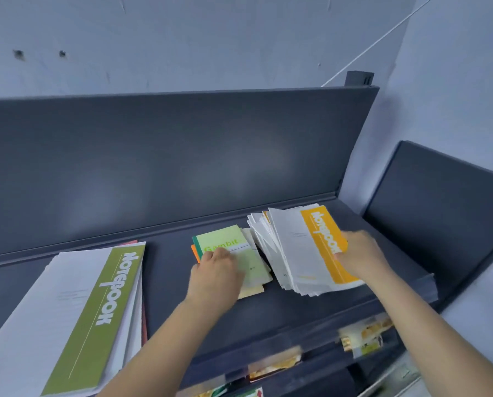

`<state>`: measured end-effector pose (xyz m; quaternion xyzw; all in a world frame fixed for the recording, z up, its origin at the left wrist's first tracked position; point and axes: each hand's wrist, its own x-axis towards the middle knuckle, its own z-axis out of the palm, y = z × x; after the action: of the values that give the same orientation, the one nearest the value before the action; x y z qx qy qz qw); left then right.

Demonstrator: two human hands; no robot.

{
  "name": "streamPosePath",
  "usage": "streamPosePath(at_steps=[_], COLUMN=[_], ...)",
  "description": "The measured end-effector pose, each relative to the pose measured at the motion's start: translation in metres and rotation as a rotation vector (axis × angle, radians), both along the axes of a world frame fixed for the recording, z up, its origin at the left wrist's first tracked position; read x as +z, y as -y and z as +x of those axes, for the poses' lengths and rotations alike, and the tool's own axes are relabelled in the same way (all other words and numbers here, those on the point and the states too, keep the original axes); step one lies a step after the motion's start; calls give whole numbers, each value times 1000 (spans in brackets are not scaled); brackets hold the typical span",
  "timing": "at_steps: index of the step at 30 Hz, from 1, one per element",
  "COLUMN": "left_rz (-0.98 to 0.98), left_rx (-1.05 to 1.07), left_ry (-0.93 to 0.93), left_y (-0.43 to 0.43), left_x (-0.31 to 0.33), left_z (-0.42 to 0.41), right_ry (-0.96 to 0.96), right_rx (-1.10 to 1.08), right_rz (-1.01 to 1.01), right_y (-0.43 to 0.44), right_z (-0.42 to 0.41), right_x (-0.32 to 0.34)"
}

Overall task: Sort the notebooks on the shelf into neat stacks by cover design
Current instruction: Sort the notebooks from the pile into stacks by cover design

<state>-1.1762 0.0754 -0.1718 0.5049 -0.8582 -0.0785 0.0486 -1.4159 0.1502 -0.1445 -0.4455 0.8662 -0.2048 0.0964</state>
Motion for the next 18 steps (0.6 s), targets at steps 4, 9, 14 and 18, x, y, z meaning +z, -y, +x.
streamPosePath(at_steps=[4,9,14,18], left_rz=[-42,21,-95,-190], left_rx=[-33,-114,41,232], left_ry=[26,-66,-76,-34], left_y=[3,-4,-14,-21], left_x=[-11,1,20,28], left_z=[17,42,128,253], right_ry=[-197,-106,-28,1], right_rx=[-19,162,378,515], right_rz=[111,-28,-105,-82], right_y=[8,27,52,70], right_z=[8,54,142,235], right_x=[1,5,9,3])
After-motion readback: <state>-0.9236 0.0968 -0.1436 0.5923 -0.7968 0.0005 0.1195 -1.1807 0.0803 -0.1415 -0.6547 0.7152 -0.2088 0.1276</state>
